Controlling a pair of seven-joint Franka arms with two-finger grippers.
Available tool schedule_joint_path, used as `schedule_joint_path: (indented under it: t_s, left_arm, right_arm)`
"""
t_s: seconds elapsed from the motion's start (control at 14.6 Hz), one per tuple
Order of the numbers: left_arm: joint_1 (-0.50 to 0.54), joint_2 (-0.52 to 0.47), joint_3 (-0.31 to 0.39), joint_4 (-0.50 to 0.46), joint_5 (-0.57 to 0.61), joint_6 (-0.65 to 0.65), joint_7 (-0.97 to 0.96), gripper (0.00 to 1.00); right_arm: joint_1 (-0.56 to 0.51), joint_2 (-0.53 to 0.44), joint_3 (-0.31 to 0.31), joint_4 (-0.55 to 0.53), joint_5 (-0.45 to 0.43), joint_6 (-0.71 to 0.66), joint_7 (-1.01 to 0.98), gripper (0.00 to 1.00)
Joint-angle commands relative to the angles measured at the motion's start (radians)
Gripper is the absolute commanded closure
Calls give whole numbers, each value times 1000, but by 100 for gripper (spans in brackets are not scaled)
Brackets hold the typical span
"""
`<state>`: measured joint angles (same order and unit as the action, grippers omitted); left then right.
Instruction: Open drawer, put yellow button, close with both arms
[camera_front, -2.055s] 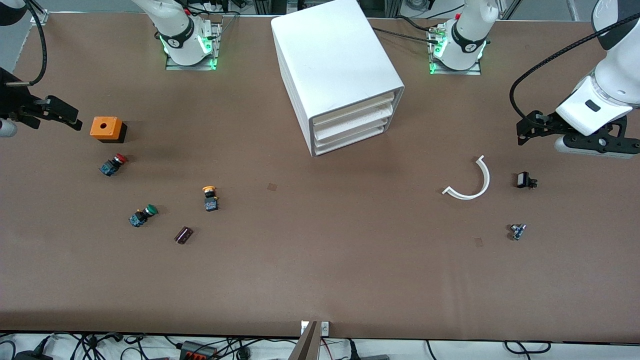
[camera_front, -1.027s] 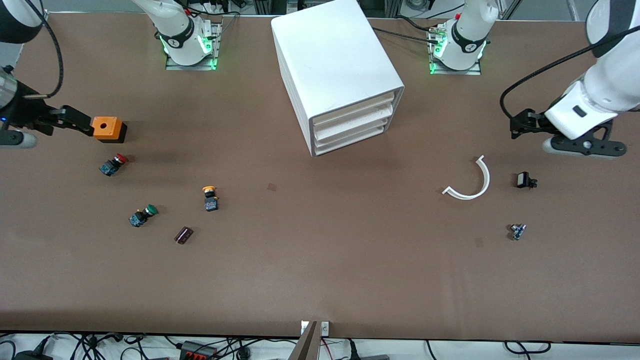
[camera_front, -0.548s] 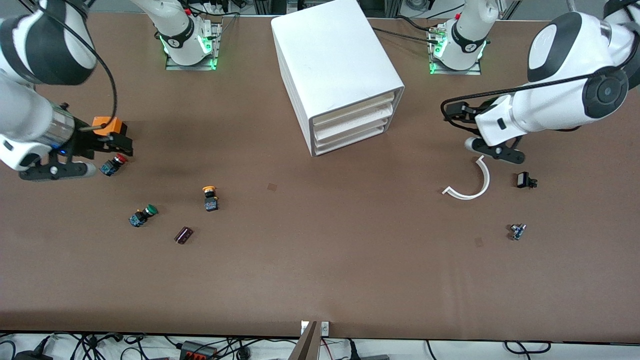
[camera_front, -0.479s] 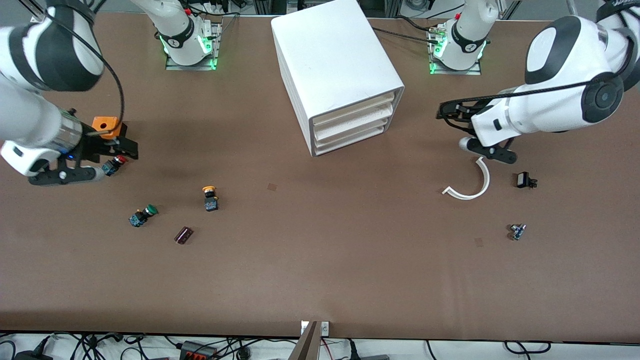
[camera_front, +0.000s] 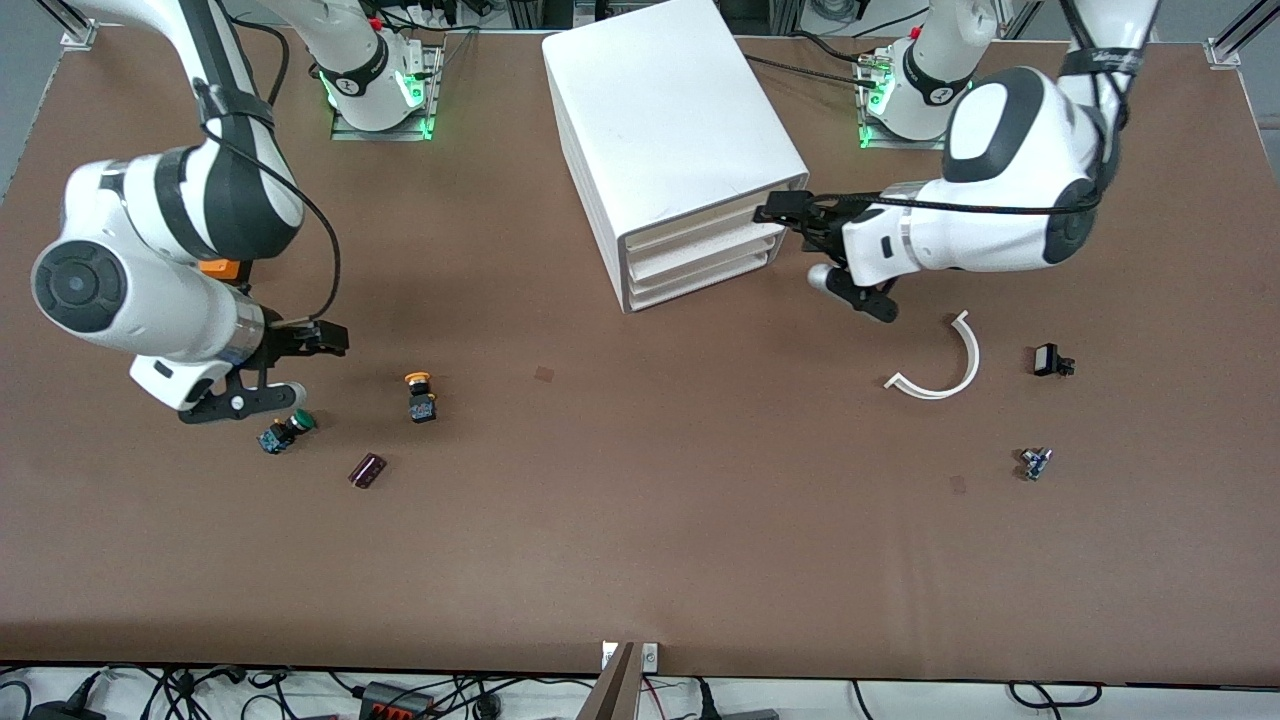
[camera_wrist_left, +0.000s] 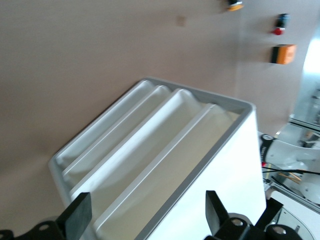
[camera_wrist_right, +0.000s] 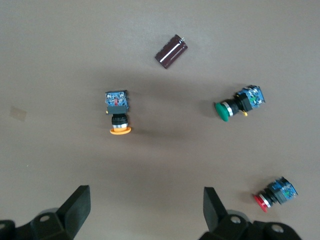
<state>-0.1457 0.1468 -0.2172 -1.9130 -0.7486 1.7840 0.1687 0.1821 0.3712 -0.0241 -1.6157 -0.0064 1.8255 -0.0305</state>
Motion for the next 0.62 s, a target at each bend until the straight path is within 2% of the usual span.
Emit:
schedule_joint_path:
  t_s: [0.0, 0.41, 0.55]
  left_arm:
    - [12, 36, 1, -67, -136, 46, 214, 0]
    - [20, 125, 1, -144, -284, 34, 478, 0]
    - [15, 128, 1, -197, -334, 31, 567, 6]
  right_arm:
    - [31, 55, -2, 31, 16, 38, 11, 0]
    - [42, 182, -1, 42, 29, 149, 12, 0]
    - [65, 219, -2, 62, 29, 150, 14, 0]
